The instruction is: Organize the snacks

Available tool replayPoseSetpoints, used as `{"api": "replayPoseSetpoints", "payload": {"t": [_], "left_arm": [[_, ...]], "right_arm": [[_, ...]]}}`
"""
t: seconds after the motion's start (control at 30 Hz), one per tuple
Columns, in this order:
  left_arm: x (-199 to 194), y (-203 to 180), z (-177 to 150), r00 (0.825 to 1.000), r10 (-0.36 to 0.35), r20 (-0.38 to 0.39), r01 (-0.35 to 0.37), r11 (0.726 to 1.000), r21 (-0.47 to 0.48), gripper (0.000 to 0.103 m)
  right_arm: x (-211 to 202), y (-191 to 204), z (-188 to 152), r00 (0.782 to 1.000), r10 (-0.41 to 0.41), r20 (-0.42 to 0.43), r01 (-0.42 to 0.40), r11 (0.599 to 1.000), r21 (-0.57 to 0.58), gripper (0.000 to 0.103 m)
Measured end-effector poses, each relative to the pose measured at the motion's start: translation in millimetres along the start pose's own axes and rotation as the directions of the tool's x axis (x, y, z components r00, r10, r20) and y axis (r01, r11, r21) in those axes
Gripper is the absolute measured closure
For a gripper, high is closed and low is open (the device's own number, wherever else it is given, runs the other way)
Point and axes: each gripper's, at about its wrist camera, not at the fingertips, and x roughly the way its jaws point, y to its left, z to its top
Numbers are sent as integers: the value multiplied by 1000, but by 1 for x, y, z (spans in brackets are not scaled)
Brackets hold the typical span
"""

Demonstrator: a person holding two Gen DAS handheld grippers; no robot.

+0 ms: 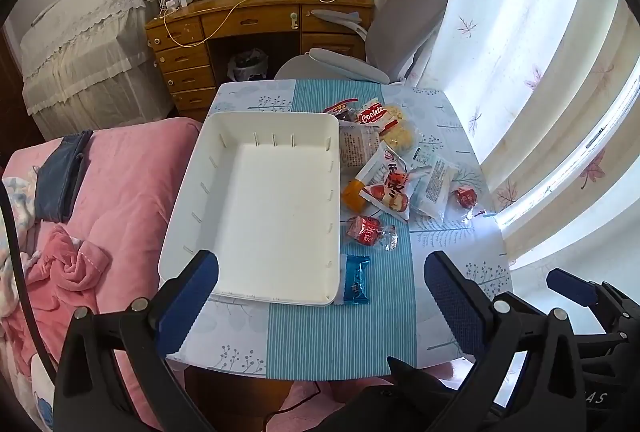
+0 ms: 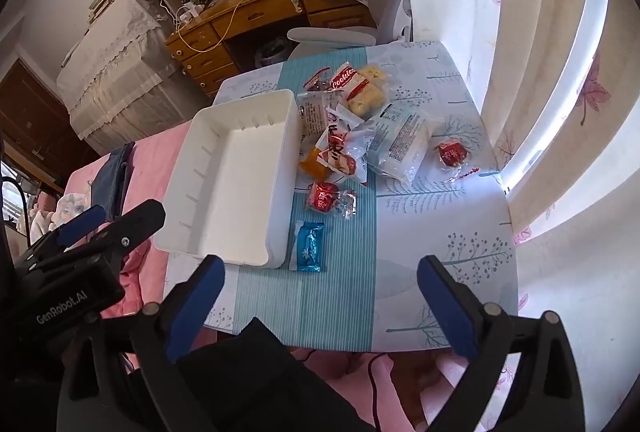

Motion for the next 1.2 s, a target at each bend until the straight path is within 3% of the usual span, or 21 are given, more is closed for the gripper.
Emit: {"api": "replayPoseSetpoints", "payload": {"t": [0.47,0.83,1.03,1.2], "left_arm": [[9,15,10,1000,-31,-1,31,1000,-1,1],[9,27,22,996,-74,43,72,996,55,1],[15,32,20,993,-116,18,115,990,80,1],[23,30,20,994,-107,-6,107,992,72,1]], "right_arm": [[8,1,3,1000,-17,0,17,1000,11,3],[2,14,4,993,-72,95,67,996,54,3],[1,20,-1,984,-101,145,92,994,63,3],[2,22,-1,978,-118,174,116,993,22,3]]}}
